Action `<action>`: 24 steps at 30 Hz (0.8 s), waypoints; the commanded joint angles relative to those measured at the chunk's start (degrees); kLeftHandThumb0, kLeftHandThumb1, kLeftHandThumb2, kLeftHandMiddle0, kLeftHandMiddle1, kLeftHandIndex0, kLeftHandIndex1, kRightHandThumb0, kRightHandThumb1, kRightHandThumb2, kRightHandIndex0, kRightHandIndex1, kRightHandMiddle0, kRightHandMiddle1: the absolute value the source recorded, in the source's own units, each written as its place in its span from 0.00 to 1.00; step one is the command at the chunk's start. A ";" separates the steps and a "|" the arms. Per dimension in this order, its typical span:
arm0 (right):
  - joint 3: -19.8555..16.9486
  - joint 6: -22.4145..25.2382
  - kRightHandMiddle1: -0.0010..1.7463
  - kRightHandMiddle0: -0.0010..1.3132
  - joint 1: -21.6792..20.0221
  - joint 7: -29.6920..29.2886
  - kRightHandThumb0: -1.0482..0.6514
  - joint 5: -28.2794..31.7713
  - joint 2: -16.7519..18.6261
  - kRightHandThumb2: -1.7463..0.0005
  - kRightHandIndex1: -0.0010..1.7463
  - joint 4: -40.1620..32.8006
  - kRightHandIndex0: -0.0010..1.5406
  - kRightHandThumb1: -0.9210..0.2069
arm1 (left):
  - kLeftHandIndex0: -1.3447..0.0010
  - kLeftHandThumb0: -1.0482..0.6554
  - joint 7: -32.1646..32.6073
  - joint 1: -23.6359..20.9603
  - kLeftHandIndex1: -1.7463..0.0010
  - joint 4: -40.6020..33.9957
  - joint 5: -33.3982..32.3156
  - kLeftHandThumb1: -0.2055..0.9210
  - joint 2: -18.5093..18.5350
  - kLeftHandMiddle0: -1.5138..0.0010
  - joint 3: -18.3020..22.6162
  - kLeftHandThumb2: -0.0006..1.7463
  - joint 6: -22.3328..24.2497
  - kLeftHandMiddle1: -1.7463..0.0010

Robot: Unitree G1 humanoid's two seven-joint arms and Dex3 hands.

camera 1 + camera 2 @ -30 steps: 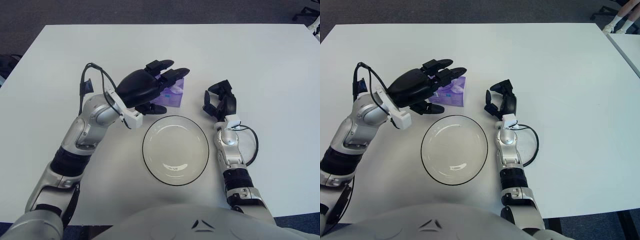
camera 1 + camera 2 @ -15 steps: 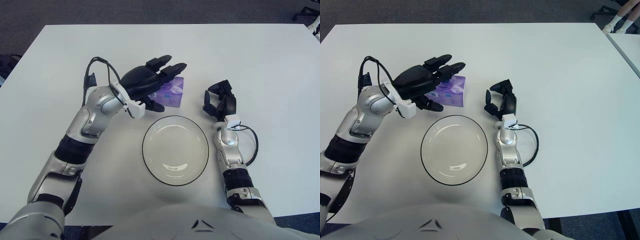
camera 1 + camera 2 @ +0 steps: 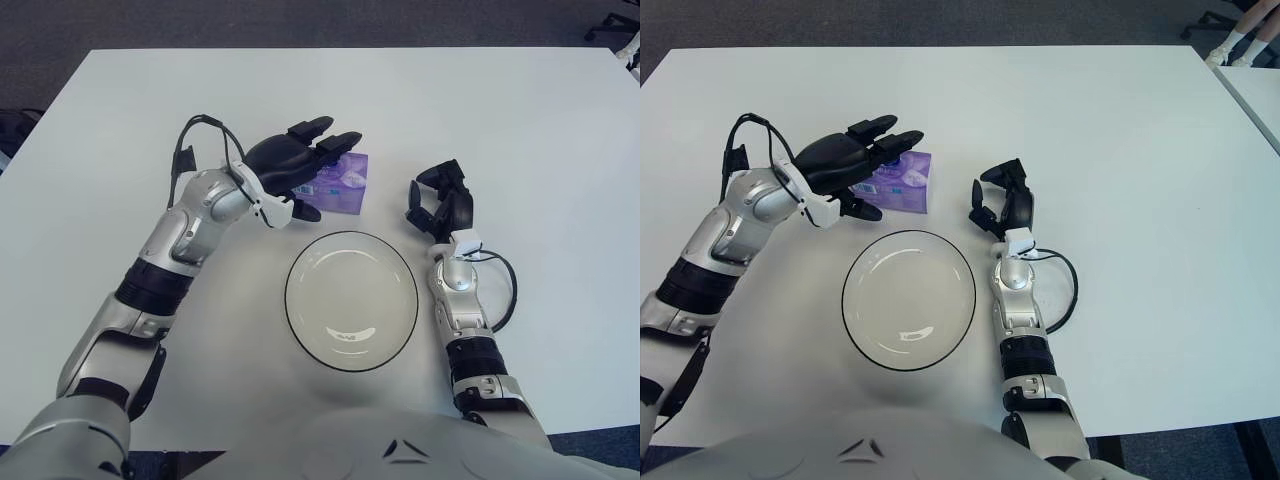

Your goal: Put the tissue paper into the plate.

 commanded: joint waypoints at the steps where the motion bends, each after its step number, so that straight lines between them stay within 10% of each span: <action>1: -0.68 6.33 1.00 0.28 9.39 0.24 0.39 1.40 0.46 0.48 0.80 7.60 0.40 0.25 | 1.00 0.04 2.49 -1.80 1.00 3.76 1.62 0.67 0.44 1.00 -1.59 0.34 -1.83 1.00; 24: -1.02 7.31 1.00 0.27 9.94 0.22 0.39 1.46 0.70 0.49 0.80 6.42 0.40 0.23 | 1.00 0.05 9.08 -11.69 1.00 27.19 5.01 0.74 -2.43 1.00 -10.03 0.31 -7.03 1.00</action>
